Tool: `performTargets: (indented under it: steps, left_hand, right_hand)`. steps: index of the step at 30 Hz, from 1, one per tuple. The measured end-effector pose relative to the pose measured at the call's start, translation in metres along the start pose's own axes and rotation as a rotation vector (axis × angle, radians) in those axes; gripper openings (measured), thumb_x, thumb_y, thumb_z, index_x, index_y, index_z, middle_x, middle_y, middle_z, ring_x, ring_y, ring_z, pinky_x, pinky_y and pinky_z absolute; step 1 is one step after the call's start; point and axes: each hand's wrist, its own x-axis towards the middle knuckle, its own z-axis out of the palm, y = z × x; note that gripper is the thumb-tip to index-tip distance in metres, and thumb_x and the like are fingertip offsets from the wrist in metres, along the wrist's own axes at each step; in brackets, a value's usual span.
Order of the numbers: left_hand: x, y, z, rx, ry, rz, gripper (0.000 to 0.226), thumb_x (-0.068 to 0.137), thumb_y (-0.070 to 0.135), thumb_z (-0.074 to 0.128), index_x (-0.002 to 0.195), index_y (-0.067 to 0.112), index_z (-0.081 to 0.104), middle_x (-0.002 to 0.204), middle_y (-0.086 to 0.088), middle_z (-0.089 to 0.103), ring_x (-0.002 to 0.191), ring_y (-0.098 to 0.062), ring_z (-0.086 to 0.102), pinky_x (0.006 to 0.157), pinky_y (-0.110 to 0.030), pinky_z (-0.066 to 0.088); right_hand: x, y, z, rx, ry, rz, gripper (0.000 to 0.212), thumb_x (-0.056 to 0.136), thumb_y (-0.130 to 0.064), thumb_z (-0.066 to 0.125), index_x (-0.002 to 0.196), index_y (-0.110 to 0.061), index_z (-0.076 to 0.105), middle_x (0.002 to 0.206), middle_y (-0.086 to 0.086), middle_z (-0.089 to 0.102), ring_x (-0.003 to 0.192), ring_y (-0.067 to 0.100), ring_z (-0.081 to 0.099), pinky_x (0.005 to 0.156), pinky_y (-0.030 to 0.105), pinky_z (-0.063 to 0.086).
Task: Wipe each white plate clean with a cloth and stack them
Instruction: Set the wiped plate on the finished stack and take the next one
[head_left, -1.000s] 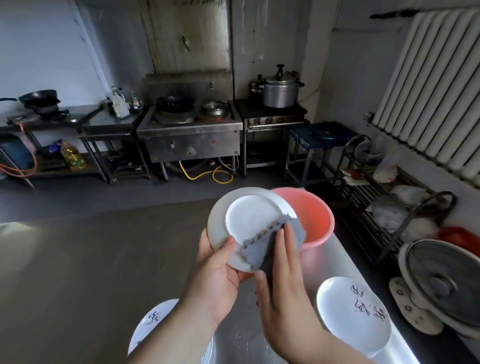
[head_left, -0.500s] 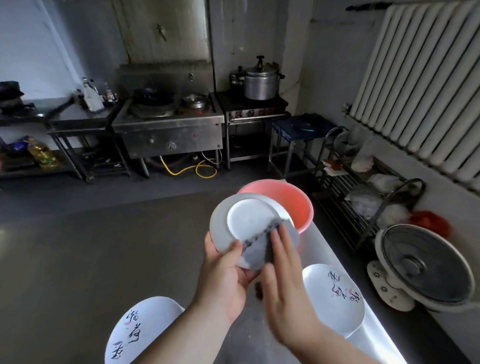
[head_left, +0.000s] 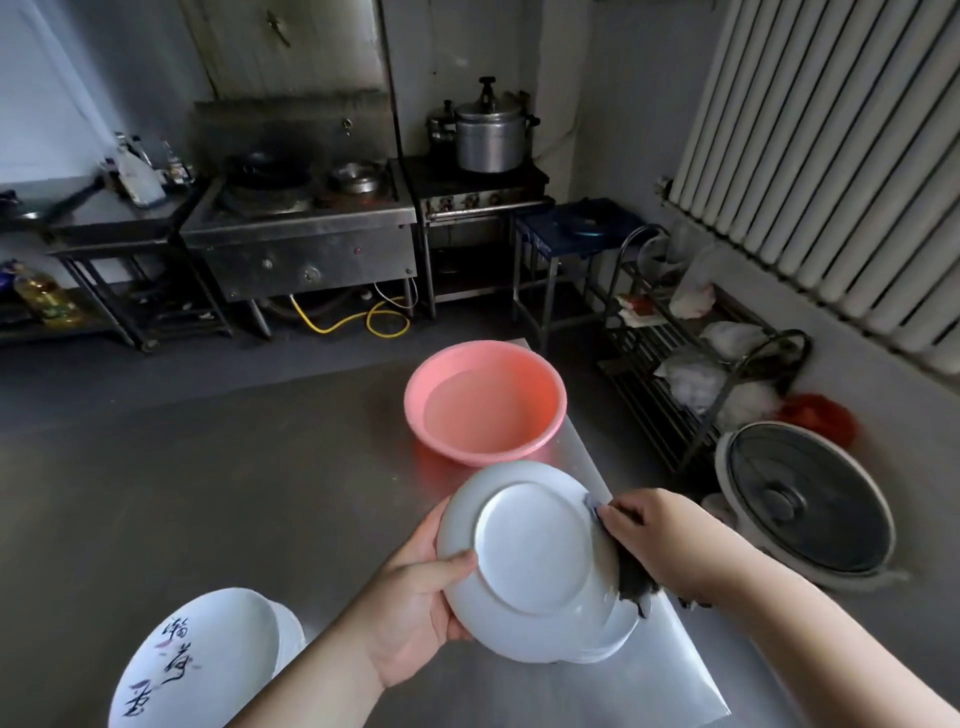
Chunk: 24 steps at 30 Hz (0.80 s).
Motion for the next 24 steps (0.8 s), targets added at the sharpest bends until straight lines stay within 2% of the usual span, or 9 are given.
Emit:
performTargets:
  steps: [2,5,7,10,13,16,20,22,24]
  left_hand:
    - [0.012,-0.017,0.009,0.014,0.005,-0.070,0.067,0.087,0.022,0.072,0.148,0.044,0.053,0.148,-0.010,0.060,0.123,-0.035,0.064,0.075,-0.043,0.057]
    - [0.030,-0.045,0.023,0.073,0.062,-0.155,0.063,0.087,0.022,0.072,0.145,0.041,0.056,0.144,-0.011,0.063,0.119,-0.037,0.066,0.074,-0.043,0.056]
    - [0.041,-0.062,0.034,0.143,0.153,-0.179,0.052,0.094,0.017,0.069,0.142,0.036,0.058,0.137,-0.008,0.069,0.118,-0.036,0.069,0.076,-0.047,0.058]
    - [0.059,-0.077,0.053,0.190,0.327,-0.150,0.047,0.094,0.022,0.071,0.138,0.028,0.059,0.135,-0.003,0.070,0.125,-0.027,0.067,0.100,-0.047,0.052]
    - [0.077,-0.076,0.073,0.136,0.482,-0.058,0.042,0.096,0.054,0.063,0.133,0.034,0.061,0.142,0.011,0.065,0.135,-0.006,0.057,0.122,-0.040,0.035]
    - [0.088,-0.073,0.075,0.131,0.459,-0.054,0.043,0.087,0.081,0.051,0.101,0.051,0.079,0.108,0.040,0.070,0.105,0.027,0.058,0.106,-0.026,0.035]
    - [0.093,-0.079,0.070,0.372,0.449,-0.265,0.053,0.099,0.061,0.061,0.145,0.034,0.057,0.143,0.018,0.062,0.135,-0.002,0.055,0.114,-0.038,0.042]
    - [0.094,-0.084,0.068,0.641,0.429,-0.288,0.044,0.096,0.043,0.058,0.138,0.032,0.054,0.133,0.013,0.067,0.119,-0.007,0.063,0.094,-0.033,0.051]
    - [0.097,-0.089,0.066,0.834,0.392,-0.325,0.033,0.094,0.030,0.047,0.126,0.029,0.056,0.117,0.005,0.069,0.088,-0.010,0.070,0.066,-0.029,0.055]
  right_hand:
    - [-0.001,0.027,0.002,0.062,-0.147,0.088,0.061,0.091,-0.076,0.032,0.085,-0.023,0.061,0.070,0.004,0.073,0.060,0.031,0.066,0.064,0.045,0.060]
    - [-0.001,0.063,0.007,0.121,-0.315,0.170,0.065,0.101,-0.064,0.032,0.088,-0.006,0.059,0.083,0.014,0.076,0.052,0.017,0.057,0.045,0.020,0.045]
    - [0.000,0.081,0.011,0.204,-0.369,0.229,0.071,0.105,-0.058,0.030,0.090,0.000,0.066,0.088,0.021,0.076,0.053,0.018,0.056,0.046,0.020,0.041]
    - [0.004,0.100,0.009,0.346,-0.321,0.294,0.082,0.107,-0.064,0.023,0.091,-0.003,0.075,0.092,0.021,0.077,0.058,0.018,0.057,0.056,0.026,0.042]
    - [0.013,0.111,0.001,0.538,-0.419,0.286,0.096,0.102,-0.073,0.012,0.091,-0.001,0.074,0.083,0.014,0.079,0.050,0.023,0.055,0.044,0.025,0.038]
    - [0.023,0.118,0.000,0.697,-0.344,0.186,0.068,0.107,-0.062,0.023,0.095,-0.007,0.060,0.078,0.014,0.078,0.049,0.026,0.051,0.042,0.025,0.032]
    - [0.036,0.131,0.014,0.609,-0.176,0.072,0.024,0.107,-0.046,0.047,0.098,-0.024,0.053,0.068,-0.002,0.069,0.048,0.029,0.060,0.043,0.034,0.040]
    - [0.041,0.134,0.021,0.531,-0.188,0.024,0.004,0.107,-0.039,0.046,0.108,-0.036,0.048,0.087,-0.014,0.070,0.049,0.026,0.065,0.039,0.032,0.042]
    - [0.046,0.135,0.029,0.445,-0.212,0.009,0.014,0.106,-0.033,0.045,0.115,-0.043,0.047,0.099,-0.013,0.069,0.053,0.023,0.068,0.039,0.031,0.045]
